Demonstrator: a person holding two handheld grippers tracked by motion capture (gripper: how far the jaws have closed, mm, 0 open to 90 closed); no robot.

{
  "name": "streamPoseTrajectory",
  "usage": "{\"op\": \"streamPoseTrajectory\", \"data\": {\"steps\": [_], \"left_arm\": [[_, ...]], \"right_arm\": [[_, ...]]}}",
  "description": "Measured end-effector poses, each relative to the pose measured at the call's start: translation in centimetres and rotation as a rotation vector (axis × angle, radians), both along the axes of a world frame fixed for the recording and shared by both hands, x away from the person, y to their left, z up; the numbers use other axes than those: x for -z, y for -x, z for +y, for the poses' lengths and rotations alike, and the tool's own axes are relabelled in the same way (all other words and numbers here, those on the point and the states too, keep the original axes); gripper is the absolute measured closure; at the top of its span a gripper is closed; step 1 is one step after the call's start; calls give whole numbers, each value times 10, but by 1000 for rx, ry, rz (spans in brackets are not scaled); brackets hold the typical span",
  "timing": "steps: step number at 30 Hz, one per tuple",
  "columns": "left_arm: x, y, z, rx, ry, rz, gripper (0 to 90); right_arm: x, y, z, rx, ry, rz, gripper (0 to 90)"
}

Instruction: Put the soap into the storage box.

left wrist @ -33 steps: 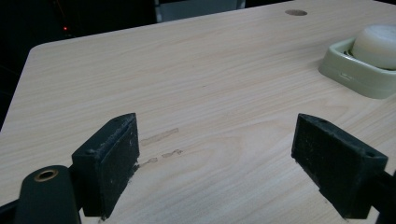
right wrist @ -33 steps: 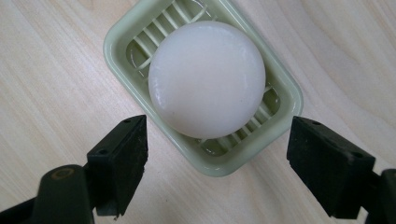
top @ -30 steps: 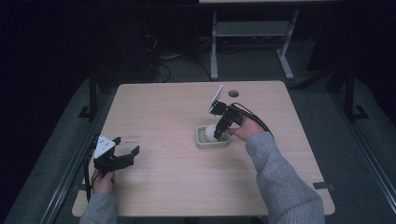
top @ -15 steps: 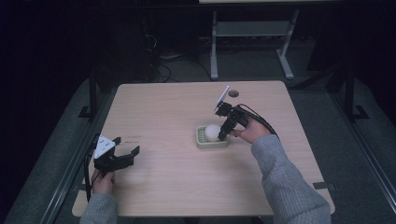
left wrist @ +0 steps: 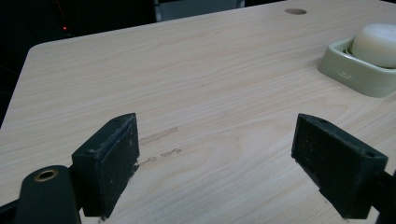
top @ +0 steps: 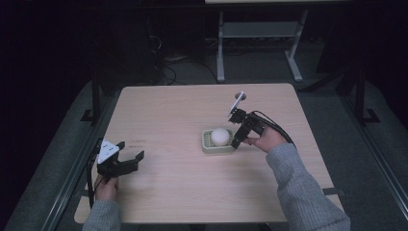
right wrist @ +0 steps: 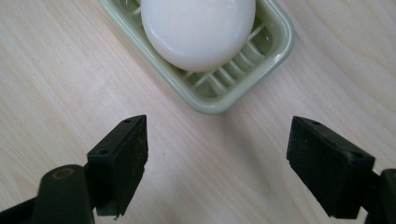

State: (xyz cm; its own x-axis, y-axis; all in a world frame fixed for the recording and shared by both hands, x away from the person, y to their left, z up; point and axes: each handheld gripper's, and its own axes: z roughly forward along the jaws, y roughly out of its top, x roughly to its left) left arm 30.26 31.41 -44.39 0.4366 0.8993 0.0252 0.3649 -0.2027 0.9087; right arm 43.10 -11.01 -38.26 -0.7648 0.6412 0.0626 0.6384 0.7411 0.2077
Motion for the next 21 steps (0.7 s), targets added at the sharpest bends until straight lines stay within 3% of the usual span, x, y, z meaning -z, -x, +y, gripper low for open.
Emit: {"op": "streamPoseTrajectory", "data": {"steps": [21], "left_arm": [[0, 0, 0, -1, 3, 1, 148]], "right_arm": [[1, 17, -17, 8, -22, -8, 203]]}}
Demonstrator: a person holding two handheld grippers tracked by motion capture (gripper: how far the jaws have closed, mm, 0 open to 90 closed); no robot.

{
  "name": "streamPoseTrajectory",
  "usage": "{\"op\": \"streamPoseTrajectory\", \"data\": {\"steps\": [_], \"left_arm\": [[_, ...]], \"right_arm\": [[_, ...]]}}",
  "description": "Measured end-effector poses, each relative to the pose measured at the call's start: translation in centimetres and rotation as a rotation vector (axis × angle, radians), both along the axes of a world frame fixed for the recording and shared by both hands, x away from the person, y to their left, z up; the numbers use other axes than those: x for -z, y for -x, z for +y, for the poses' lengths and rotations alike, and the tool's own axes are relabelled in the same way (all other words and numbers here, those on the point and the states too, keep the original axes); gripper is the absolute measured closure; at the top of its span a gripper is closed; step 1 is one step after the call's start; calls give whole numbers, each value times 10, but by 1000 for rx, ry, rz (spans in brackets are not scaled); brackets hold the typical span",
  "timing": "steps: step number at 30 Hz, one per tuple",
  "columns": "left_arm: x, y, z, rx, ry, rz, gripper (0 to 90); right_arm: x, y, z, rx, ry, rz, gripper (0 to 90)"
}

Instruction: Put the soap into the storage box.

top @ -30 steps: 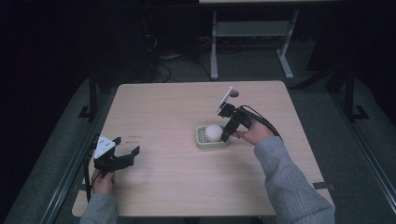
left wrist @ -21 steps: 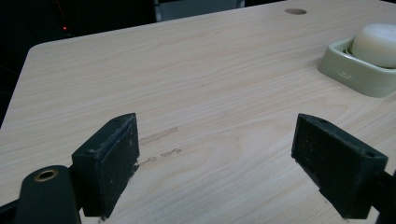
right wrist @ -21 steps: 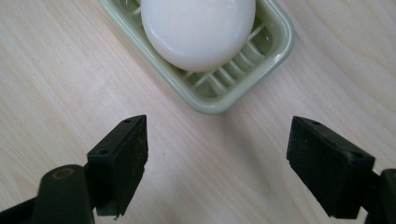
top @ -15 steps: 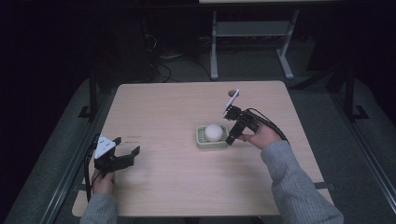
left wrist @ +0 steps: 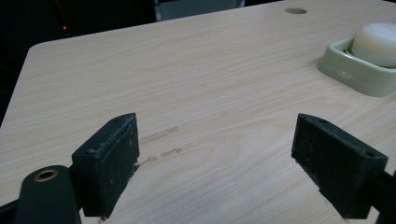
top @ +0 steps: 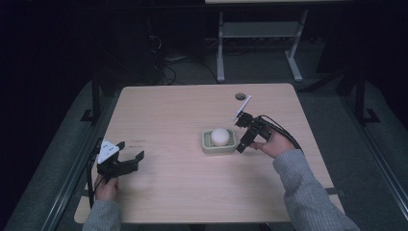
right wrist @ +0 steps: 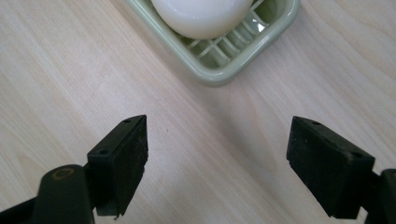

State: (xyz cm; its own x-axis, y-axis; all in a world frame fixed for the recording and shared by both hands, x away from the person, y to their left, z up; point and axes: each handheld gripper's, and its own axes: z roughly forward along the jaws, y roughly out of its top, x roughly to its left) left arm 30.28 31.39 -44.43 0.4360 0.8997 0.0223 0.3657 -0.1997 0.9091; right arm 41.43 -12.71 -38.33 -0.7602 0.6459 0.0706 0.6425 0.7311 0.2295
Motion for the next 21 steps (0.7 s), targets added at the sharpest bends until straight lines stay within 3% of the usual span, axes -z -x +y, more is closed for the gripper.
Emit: {"op": "streamPoseTrajectory", "data": {"steps": [21], "left_arm": [[0, 0, 0, 2, -4, 6, 148]], "right_arm": [[13, 24, -32, 44, -20, 11, 203]]}}
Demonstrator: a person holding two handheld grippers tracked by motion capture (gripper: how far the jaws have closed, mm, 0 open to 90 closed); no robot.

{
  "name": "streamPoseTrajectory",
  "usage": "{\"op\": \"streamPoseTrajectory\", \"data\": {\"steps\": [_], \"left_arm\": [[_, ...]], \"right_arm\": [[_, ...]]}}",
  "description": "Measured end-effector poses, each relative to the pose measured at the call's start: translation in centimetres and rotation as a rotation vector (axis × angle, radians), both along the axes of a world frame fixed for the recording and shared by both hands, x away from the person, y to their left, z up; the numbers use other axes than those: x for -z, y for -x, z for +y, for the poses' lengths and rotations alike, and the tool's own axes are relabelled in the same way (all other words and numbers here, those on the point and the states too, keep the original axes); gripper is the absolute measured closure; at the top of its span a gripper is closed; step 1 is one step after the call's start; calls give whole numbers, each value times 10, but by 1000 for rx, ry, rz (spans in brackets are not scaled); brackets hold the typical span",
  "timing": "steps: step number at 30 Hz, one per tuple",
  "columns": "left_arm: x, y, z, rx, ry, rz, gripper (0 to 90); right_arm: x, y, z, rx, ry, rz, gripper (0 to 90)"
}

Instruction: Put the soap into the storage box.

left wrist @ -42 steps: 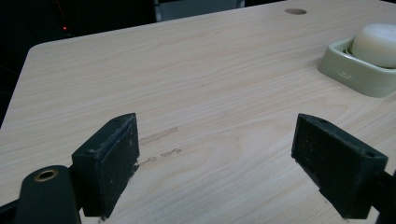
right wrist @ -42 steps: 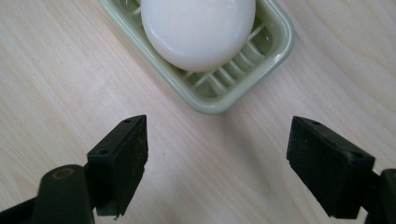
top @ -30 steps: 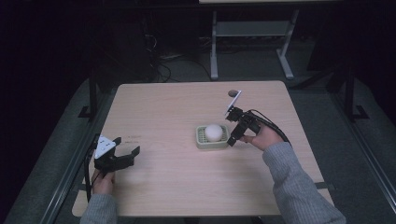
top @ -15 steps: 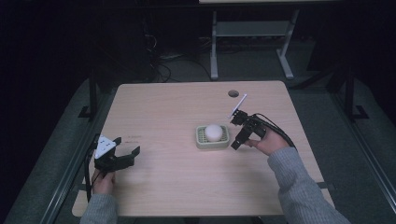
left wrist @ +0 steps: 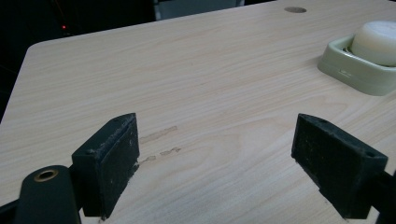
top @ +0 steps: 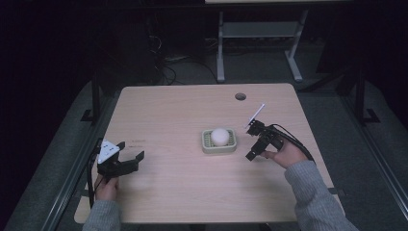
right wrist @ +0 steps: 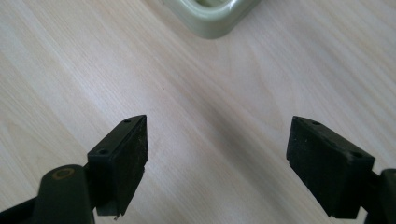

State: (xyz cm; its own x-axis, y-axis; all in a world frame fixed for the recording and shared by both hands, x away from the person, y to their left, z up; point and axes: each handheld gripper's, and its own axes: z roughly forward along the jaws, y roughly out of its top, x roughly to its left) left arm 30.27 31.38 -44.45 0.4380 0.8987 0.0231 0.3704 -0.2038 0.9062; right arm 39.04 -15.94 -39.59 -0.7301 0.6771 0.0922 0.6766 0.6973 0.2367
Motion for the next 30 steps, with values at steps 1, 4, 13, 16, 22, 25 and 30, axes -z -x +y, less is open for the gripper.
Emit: {"op": "streamPoseTrajectory", "data": {"steps": [1, 4, 13, 16, 22, 25, 30], "left_arm": [[0, 0, 0, -1, 2, 0, 148], [0, 0, 0, 1, 1, -1, 148], [0, 0, 0, 3, -5, 0, 148], [0, 0, 0, 4, -8, 4, 148], [0, 0, 0, 4, -9, 3, 148], [0, 0, 0, 4, -8, 3, 148], [1, 0, -1, 4, -7, 3, 148]], "right_arm": [[0, 0, 0, 0, 0, 0, 203], [2, 5, -6, 7, -7, -5, 203], [9, 15, -18, 20, -13, -2, 204], [11, 20, -23, 21, -11, -3, 204], [13, 29, -31, 27, -19, -15, 207], [14, 32, -33, 30, -23, -15, 207], [15, 38, -38, 41, -30, -24, 207]]}}
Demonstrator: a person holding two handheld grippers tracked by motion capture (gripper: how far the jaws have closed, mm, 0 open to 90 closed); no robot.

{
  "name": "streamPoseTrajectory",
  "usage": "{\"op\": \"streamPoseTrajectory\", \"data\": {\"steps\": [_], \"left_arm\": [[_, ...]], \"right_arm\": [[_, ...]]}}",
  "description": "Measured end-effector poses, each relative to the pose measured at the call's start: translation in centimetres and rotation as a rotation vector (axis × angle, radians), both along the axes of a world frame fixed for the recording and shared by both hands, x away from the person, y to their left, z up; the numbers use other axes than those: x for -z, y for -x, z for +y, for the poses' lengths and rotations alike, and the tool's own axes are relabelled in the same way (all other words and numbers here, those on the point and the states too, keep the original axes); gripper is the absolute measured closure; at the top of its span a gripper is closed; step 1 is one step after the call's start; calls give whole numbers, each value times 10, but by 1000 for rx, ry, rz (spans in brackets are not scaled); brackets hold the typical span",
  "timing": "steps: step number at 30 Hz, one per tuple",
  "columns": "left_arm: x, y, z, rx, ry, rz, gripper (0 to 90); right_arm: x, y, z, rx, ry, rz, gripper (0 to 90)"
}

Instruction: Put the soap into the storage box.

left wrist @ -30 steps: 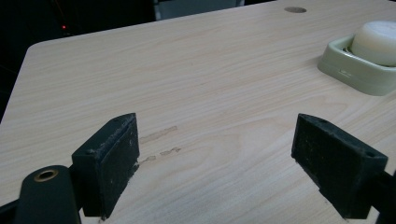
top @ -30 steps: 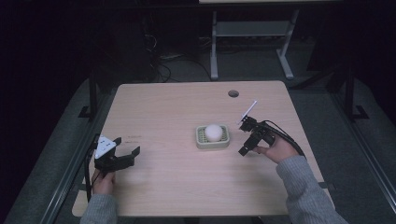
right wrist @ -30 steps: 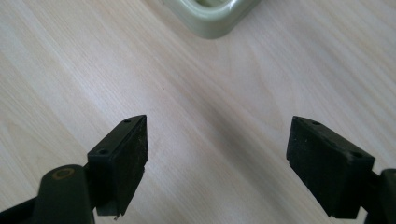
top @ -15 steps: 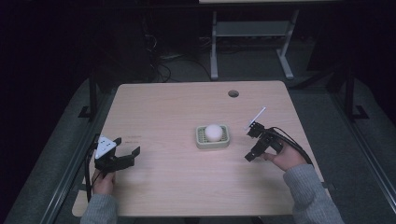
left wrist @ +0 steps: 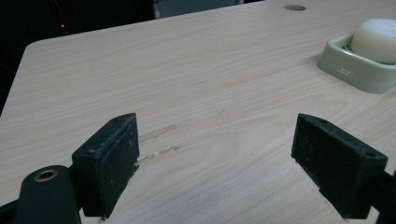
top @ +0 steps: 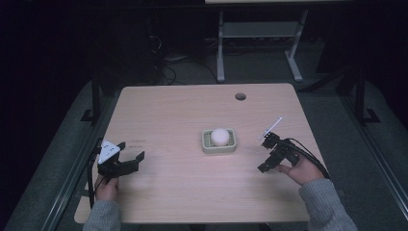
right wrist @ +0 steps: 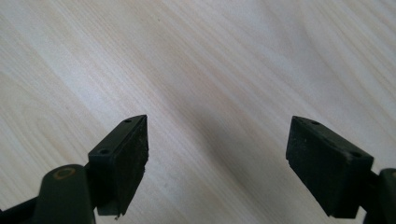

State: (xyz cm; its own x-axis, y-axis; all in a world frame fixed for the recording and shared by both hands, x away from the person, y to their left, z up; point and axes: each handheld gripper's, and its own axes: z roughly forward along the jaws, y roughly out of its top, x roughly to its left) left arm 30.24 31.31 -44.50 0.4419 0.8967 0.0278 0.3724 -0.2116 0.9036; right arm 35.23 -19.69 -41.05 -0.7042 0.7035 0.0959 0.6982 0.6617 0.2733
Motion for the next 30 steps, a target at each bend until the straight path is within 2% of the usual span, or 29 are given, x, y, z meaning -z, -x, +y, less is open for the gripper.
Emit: {"op": "streamPoseTrajectory", "data": {"steps": [2, 11, 22, 30], "left_arm": [[0, 0, 0, 0, 2, 1, 148], [1, 0, -1, -3, 6, 0, 148], [1, 0, -1, 10, -7, 2, 148], [2, 0, -3, 20, 13, 9, 148]], "right_arm": [[1, 4, -4, 1, -7, -13, 207], [7, 16, -14, 19, -30, -21, 208], [14, 31, -28, 52, -58, -42, 208], [16, 43, -36, 72, -81, -66, 208]]}}
